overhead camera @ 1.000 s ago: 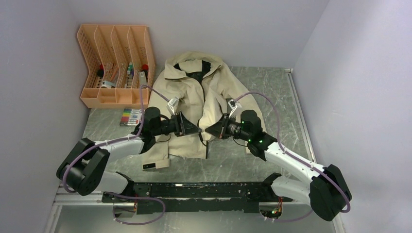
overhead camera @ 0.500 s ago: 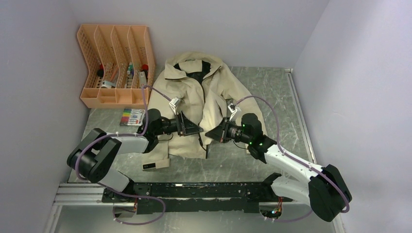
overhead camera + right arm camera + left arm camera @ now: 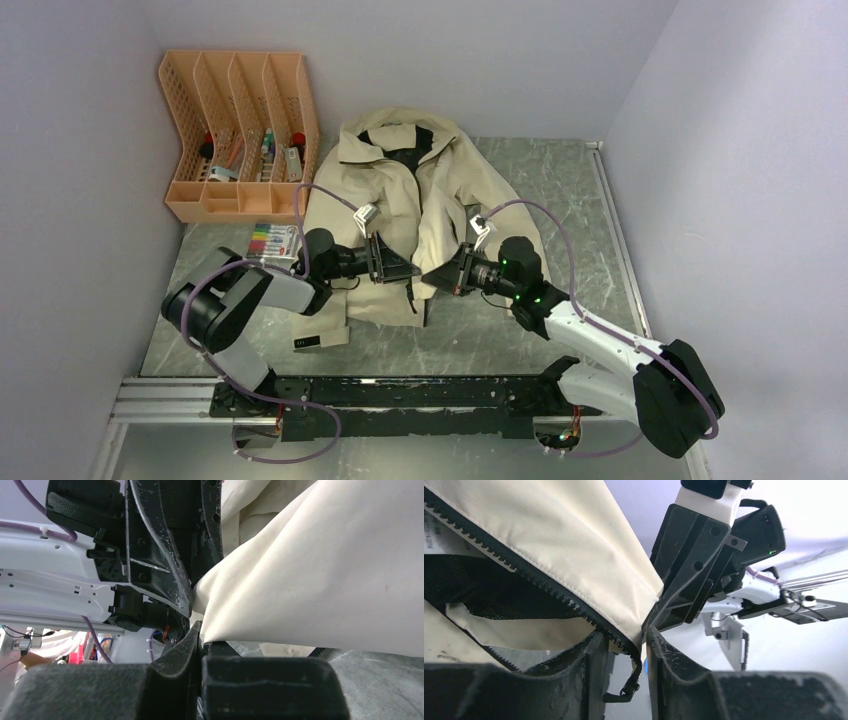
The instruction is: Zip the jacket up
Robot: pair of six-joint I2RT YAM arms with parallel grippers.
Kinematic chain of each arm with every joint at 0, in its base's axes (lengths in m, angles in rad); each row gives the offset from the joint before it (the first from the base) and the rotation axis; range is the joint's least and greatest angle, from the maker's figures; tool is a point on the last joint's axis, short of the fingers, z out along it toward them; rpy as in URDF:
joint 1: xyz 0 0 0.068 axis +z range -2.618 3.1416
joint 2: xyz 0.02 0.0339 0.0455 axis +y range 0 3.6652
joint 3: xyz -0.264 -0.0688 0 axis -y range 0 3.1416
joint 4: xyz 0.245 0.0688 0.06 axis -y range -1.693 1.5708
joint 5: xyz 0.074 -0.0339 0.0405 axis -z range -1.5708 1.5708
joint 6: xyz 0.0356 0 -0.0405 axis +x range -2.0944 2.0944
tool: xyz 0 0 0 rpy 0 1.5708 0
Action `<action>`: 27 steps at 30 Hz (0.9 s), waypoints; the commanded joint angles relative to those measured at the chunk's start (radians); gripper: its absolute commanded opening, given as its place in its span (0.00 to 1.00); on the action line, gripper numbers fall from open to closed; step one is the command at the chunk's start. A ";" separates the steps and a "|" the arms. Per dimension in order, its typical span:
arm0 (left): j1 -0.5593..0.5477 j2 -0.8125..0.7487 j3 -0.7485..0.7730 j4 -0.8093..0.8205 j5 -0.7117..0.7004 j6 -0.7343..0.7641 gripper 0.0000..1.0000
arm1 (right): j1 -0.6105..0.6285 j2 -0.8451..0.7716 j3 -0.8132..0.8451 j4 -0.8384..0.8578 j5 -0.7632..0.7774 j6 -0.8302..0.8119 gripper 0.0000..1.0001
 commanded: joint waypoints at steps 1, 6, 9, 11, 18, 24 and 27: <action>-0.014 0.060 -0.012 0.318 0.042 -0.126 0.37 | -0.001 -0.027 -0.019 0.049 -0.039 0.018 0.00; -0.016 0.121 -0.013 0.454 0.052 -0.217 0.17 | -0.001 -0.044 -0.026 0.036 -0.025 0.016 0.00; -0.016 0.118 -0.009 0.458 0.053 -0.223 0.08 | -0.002 -0.049 -0.030 0.026 -0.017 0.017 0.00; -0.016 0.104 -0.010 0.442 0.050 -0.215 0.08 | -0.002 -0.053 -0.034 0.017 -0.012 0.014 0.00; -0.016 0.020 -0.008 0.331 0.043 -0.149 0.08 | -0.002 -0.098 -0.023 -0.089 0.019 -0.023 0.27; -0.016 -0.070 0.008 0.162 0.029 -0.043 0.08 | -0.002 -0.125 -0.007 -0.148 -0.007 -0.042 0.55; -0.017 -0.110 0.020 0.089 0.029 -0.001 0.08 | -0.002 -0.145 0.000 -0.152 -0.035 -0.025 0.58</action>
